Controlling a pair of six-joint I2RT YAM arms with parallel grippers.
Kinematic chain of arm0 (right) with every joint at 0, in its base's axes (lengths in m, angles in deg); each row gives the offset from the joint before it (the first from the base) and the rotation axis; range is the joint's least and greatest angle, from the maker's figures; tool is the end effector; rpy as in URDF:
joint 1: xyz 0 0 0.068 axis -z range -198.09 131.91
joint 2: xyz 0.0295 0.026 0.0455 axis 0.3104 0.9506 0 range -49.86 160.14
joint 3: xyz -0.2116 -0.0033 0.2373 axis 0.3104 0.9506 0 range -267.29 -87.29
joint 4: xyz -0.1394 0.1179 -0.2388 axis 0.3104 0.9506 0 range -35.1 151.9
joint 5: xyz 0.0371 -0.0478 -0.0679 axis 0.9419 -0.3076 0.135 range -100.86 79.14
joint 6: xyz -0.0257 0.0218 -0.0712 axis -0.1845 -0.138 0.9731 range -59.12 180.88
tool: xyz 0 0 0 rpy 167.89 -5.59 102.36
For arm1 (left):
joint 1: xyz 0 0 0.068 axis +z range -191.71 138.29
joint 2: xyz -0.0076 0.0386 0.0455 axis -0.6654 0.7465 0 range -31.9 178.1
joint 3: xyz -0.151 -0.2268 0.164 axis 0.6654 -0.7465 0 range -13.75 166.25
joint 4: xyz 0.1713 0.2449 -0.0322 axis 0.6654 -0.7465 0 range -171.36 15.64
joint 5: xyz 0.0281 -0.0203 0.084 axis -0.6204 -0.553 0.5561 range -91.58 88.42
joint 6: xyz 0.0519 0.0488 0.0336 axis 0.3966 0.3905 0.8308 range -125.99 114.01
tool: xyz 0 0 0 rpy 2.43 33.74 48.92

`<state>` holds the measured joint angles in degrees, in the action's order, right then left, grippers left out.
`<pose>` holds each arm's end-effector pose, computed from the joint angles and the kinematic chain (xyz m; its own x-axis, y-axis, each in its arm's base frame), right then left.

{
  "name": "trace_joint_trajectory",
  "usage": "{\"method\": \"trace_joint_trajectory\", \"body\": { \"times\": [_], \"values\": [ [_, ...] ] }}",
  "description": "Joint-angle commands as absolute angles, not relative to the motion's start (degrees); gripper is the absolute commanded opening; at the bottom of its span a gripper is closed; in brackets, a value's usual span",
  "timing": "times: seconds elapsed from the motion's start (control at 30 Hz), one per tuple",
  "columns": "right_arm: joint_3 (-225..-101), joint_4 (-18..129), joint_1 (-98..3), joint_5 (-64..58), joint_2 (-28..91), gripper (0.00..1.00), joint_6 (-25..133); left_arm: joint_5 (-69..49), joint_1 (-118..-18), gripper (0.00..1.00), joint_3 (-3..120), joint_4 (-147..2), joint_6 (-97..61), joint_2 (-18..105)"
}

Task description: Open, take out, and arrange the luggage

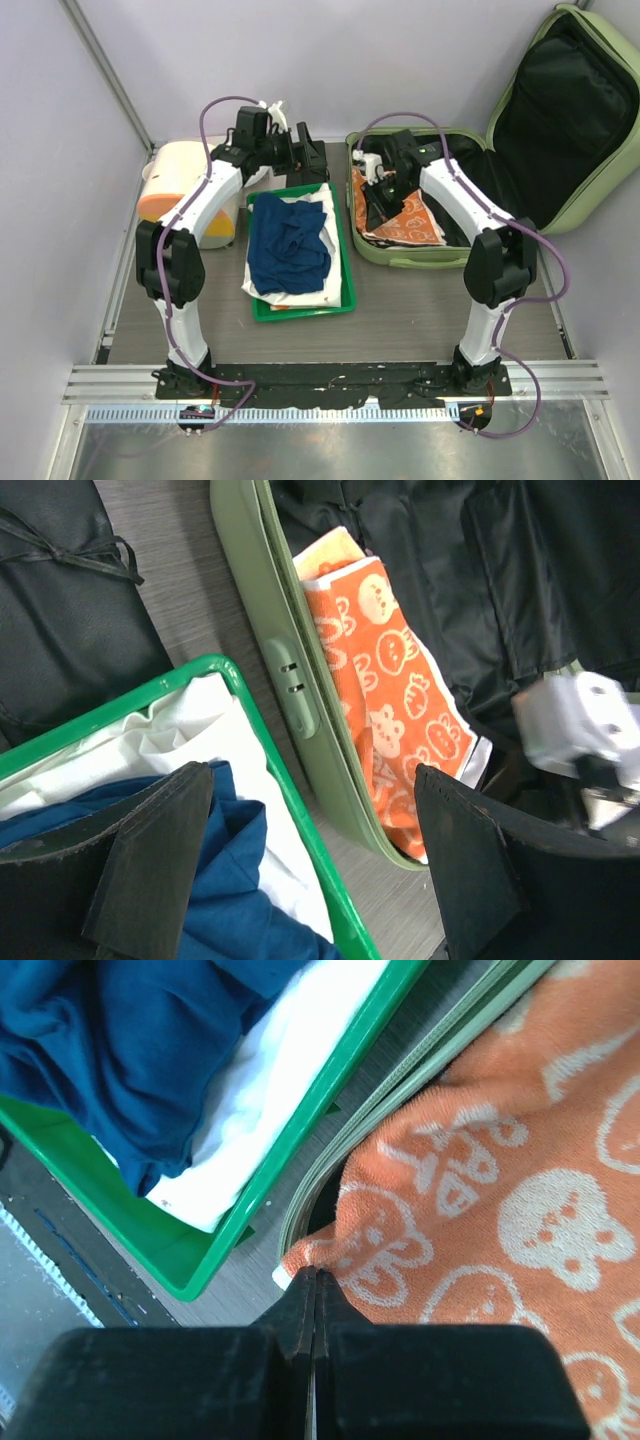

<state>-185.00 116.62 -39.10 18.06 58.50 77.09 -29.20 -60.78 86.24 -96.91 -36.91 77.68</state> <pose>0.4089 0.1921 0.2873 -0.7285 -0.5415 -0.4196 -0.6810 0.6388 0.3581 0.4904 -0.2026 0.3463 -0.7707 -0.2154 -0.5998 0.3083 0.6977 -0.6467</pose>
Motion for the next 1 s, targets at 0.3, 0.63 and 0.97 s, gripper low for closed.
{"method": "trace_joint_trajectory", "body": {
  "times": [0.3, 0.63, 0.97],
  "values": [
    [-185.5, 119.0, -35.9, 29.7, 46.0, 0.01, 79.2, -26.6, -63.9, 0.85, 91.6, -86.1, -45.7, 83.1],
    [-185.5, 124.2, -36.8, 36.9, 45.7, 0.01, 82.8, -26.6, -66.8, 0.82, 92.4, -84.5, -51.0, 86.9],
    [-183.6, 125.1, -40.4, 37.5, 44.1, 0.01, 84.4, -24.3, -69.2, 0.79, 92.8, -86.1, -49.9, 88.3]
  ]
}}
